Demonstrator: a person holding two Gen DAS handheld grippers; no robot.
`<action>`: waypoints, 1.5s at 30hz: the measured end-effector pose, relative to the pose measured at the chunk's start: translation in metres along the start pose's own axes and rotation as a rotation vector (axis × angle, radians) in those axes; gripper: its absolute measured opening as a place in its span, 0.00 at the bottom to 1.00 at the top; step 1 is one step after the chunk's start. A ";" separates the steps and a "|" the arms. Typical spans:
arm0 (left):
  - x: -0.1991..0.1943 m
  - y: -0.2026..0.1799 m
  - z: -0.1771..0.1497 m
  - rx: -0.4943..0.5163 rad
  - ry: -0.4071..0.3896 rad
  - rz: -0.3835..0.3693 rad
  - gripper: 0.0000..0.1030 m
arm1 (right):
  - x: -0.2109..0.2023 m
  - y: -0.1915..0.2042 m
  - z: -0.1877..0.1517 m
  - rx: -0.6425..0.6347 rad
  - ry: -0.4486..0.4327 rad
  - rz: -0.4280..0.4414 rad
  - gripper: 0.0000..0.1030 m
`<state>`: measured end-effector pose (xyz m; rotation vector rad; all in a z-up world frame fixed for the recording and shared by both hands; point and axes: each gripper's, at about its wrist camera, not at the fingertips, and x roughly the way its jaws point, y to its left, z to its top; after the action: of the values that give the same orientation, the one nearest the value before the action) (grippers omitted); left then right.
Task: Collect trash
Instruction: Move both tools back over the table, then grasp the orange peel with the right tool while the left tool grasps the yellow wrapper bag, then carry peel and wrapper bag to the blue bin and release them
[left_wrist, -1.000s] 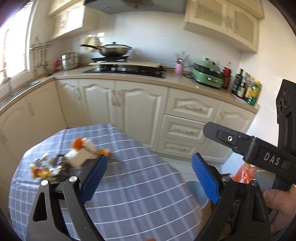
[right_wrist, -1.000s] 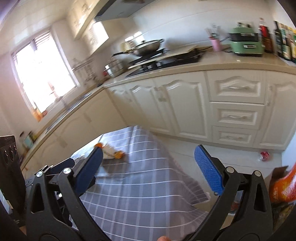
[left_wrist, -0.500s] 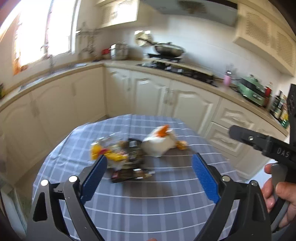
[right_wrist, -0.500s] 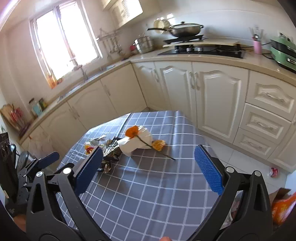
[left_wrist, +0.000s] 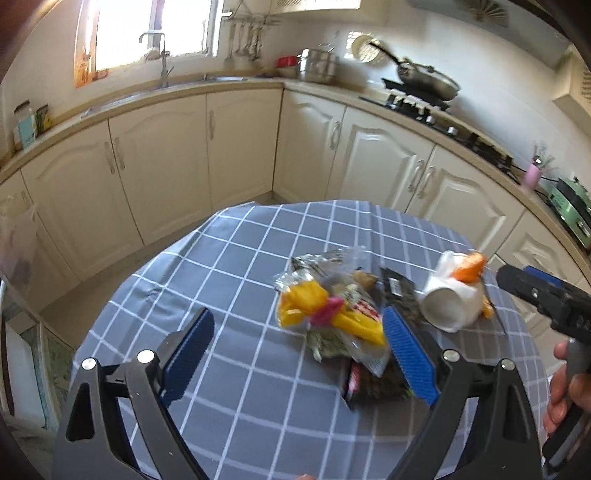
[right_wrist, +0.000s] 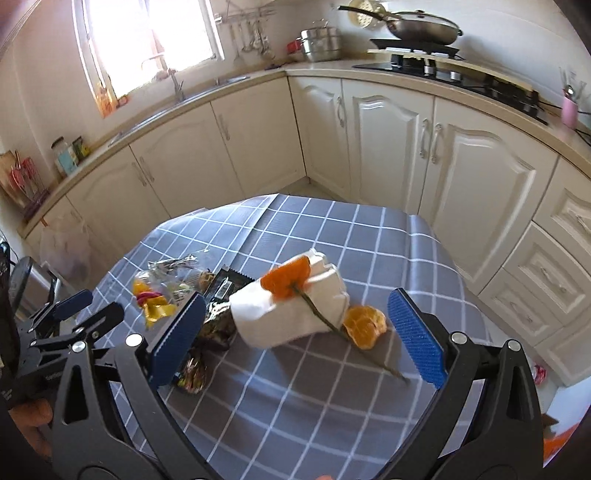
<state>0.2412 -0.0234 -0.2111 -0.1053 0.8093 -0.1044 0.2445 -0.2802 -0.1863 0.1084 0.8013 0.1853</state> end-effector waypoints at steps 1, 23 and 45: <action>0.007 0.002 0.002 -0.008 0.004 0.005 0.88 | 0.005 0.002 0.002 -0.007 0.004 0.000 0.93; -0.022 0.027 -0.025 -0.025 -0.031 -0.121 0.43 | -0.040 -0.008 -0.006 0.044 -0.054 0.104 0.33; -0.113 -0.157 -0.060 0.310 -0.101 -0.420 0.43 | -0.192 -0.153 -0.101 0.353 -0.223 0.042 0.33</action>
<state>0.1116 -0.1669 -0.1506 0.0140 0.6524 -0.6141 0.0600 -0.4663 -0.1470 0.4710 0.6025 0.0681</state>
